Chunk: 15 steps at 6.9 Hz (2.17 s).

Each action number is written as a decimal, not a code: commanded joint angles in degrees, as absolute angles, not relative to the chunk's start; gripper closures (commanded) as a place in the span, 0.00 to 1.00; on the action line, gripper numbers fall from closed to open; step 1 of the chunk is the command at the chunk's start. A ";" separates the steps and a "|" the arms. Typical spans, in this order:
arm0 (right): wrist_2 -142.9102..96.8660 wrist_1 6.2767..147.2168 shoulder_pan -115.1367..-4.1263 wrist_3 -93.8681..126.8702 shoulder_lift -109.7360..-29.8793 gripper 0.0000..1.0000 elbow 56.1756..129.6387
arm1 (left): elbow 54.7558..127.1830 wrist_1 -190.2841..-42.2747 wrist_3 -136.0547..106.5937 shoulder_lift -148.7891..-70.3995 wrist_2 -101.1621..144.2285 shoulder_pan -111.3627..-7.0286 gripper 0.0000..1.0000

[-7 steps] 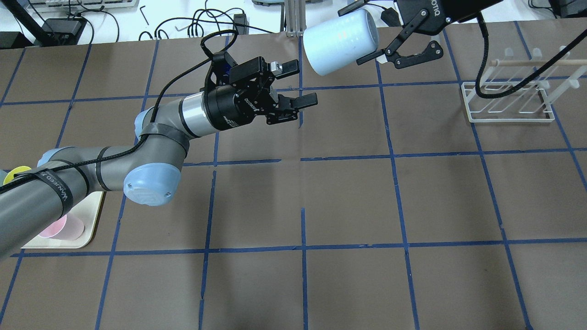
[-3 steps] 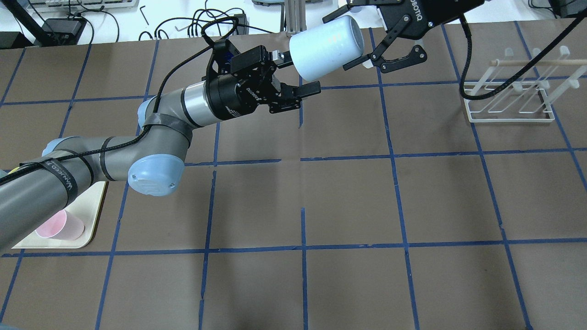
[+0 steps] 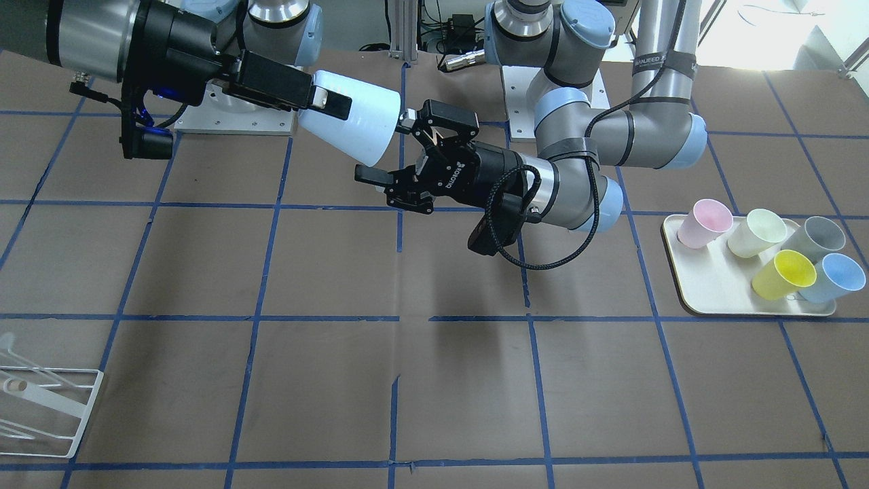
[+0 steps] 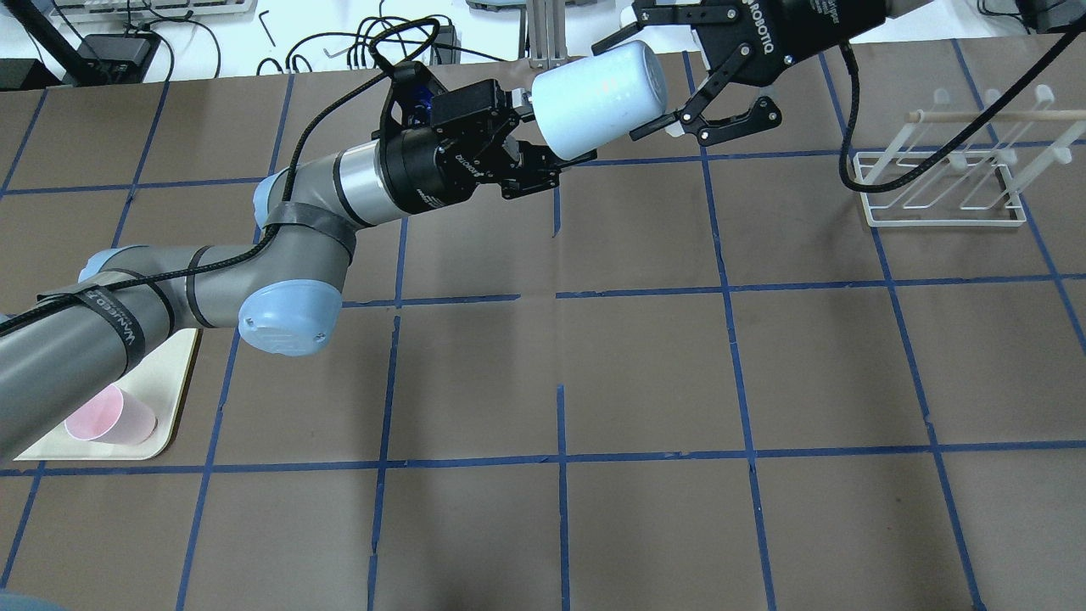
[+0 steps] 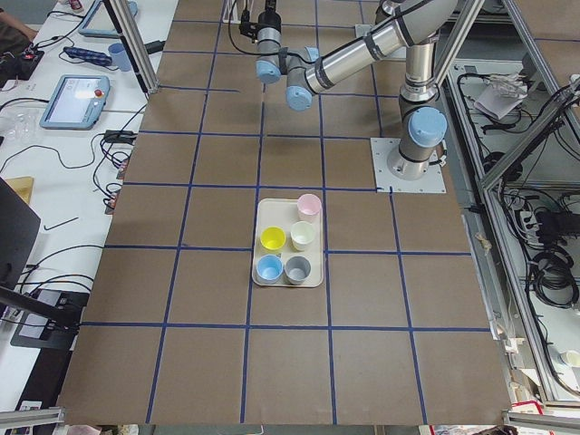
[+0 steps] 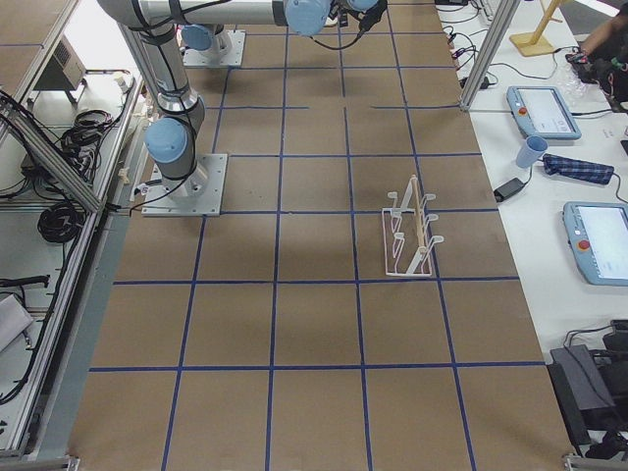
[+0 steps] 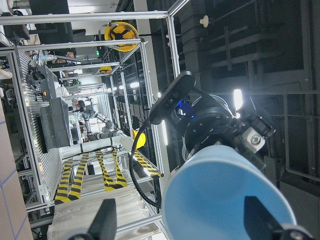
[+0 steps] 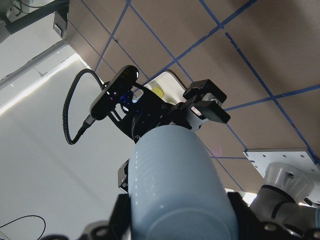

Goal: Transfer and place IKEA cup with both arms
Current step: 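Close the left gripper on the cup's open end, then open the right gripper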

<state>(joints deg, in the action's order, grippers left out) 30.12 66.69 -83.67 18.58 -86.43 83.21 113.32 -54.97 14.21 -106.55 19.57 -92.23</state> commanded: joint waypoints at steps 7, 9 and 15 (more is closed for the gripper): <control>29.71 66.62 -83.67 19.42 -86.75 0.54 82.88 | 111.53 -52.04 14.77 -107.49 19.60 -92.29 0.63; 29.79 66.62 -83.67 19.42 -86.66 0.50 82.79 | 111.53 -51.24 14.77 -107.32 19.60 -92.29 0.86; 29.97 66.62 -83.67 19.69 -86.75 0.00 82.44 | 111.53 -51.33 14.50 -106.53 19.60 -92.11 1.00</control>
<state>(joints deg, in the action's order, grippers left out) 29.90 66.66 -83.68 19.61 -86.75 82.58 111.50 -51.26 14.66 -106.76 19.60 -92.14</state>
